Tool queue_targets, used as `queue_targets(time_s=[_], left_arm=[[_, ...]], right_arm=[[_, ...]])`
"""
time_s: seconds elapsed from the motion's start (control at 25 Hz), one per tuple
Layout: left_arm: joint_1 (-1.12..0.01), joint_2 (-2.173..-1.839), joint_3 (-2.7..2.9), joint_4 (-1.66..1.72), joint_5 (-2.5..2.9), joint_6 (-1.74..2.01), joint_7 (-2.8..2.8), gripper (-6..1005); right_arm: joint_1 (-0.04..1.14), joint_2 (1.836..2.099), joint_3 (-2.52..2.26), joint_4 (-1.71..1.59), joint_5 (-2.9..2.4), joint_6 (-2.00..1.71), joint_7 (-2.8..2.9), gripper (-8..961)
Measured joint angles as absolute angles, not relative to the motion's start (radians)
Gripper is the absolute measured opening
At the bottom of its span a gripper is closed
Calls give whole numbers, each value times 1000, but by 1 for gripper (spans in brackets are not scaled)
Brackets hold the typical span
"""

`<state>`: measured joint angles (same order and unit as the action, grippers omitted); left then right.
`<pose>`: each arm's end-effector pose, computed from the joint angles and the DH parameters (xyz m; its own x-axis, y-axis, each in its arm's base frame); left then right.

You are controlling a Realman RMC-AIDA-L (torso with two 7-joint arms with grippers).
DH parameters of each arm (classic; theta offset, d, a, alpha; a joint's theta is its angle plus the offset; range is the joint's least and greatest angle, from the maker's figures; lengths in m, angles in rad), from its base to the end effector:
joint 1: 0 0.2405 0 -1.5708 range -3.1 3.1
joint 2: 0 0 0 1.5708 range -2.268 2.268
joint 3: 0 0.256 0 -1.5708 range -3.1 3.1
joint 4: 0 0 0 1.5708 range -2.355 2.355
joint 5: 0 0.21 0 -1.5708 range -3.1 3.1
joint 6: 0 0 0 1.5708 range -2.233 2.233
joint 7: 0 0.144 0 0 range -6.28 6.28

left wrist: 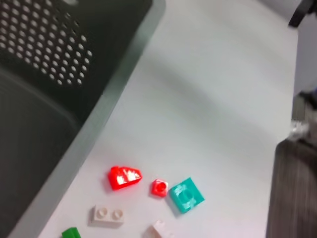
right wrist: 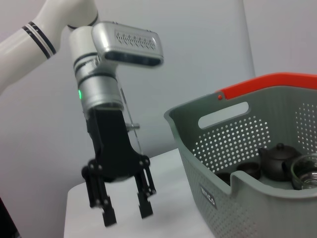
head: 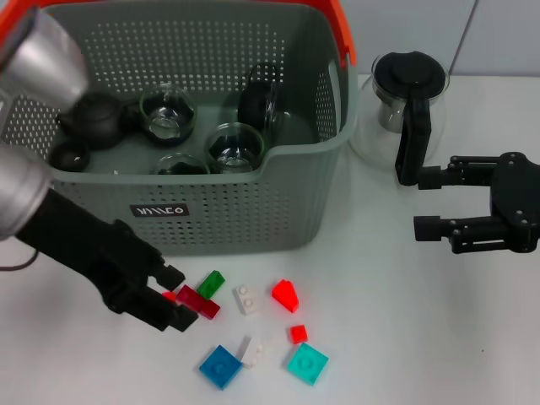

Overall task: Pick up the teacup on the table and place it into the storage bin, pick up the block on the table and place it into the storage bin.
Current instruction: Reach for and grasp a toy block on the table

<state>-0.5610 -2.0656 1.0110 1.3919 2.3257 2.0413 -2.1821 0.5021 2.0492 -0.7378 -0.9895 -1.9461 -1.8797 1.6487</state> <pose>-0.1861 0.3024 0.0551 0.8437 0.5189 -0.1376 0.5244 -0.8515 0.0045 0.2200 0.3140 0.0582 0.8233 -0.3098 -0.4756 -0.3487 -0.9372 0.0068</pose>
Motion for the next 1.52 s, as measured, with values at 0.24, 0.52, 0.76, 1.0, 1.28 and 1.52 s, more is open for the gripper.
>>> queue_targets(time_s=[0.24, 0.52, 0.76, 1.0, 1.28, 1.52], left_arm=[[-590, -2123, 1047, 1377, 2451, 1970, -2106, 626], [-578, -2139, 1146, 1370, 2515, 1940, -2053, 626], [-577, -2155, 1209, 1332, 2542, 1929, -2016, 626], [-552, -2171, 1311, 1315, 2556, 1856, -2029, 627], [-506, -2173, 1432, 1331, 2550, 1743, -2051, 627], [-498, -2174, 1464, 1334, 2547, 1696, -2051, 626]], right_arm=[[510, 2051, -726, -969, -1941, -1879, 1660, 821], [515, 2043, -698, -922, -1944, -1860, 1677, 821], [515, 2039, -677, -895, -1946, -1859, 1685, 822], [516, 2036, -677, -894, -1947, -1856, 1697, 822], [516, 2033, -676, -894, -1947, -1853, 1700, 822], [516, 2032, -675, -894, -1947, -1845, 1700, 821]])
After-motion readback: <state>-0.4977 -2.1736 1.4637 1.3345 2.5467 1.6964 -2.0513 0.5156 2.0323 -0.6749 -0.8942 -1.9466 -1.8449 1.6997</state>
